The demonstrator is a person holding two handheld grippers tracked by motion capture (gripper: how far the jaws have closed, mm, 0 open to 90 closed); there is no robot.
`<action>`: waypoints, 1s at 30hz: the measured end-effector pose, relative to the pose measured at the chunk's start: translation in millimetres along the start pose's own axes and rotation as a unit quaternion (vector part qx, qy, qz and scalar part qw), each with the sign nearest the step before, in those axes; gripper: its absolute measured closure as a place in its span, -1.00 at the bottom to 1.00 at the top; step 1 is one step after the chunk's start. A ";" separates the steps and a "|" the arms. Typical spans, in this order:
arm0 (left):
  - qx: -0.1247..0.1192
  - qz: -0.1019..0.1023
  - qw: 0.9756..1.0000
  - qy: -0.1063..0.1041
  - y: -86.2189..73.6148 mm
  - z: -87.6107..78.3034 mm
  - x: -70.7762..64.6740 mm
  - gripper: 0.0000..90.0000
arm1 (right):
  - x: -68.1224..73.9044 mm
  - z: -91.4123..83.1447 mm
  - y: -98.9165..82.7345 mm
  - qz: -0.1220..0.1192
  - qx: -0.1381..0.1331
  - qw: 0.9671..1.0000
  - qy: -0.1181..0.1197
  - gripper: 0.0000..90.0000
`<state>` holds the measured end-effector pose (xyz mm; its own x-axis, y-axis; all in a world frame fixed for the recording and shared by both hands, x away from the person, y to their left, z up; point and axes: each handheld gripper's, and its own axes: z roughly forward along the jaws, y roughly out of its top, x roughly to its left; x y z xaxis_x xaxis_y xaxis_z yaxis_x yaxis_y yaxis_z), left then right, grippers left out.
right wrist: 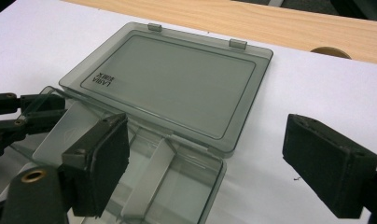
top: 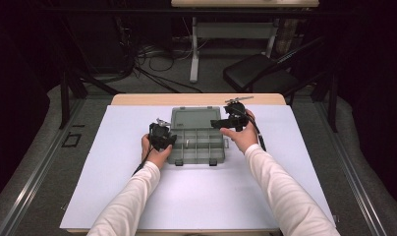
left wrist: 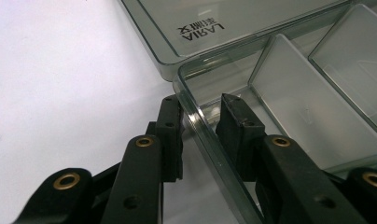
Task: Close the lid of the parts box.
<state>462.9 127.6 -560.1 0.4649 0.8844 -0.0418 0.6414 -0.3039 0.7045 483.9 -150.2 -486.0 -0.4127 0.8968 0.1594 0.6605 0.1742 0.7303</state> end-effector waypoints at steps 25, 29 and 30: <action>-0.003 0.000 1.000 0.003 -0.3 0.5 -0.4 0.56 | -4.0 44.0 25.0 0.026 0.059 0.997 -0.031 -0.60; -0.003 -0.001 1.000 0.003 -0.3 0.5 -0.5 0.56 | -6.3 50.2 22.9 0.038 0.066 0.997 -0.027 -0.59; -0.003 -0.001 1.000 0.003 -0.3 0.4 -0.5 0.56 | -6.5 51.4 22.4 0.042 0.067 0.996 -0.027 -0.59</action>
<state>462.7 127.0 -560.6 0.4600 0.8871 -0.0377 0.6376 -0.3005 0.7093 533.6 -131.3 -504.8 -0.3203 0.9306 0.1772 0.7710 0.1474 0.6196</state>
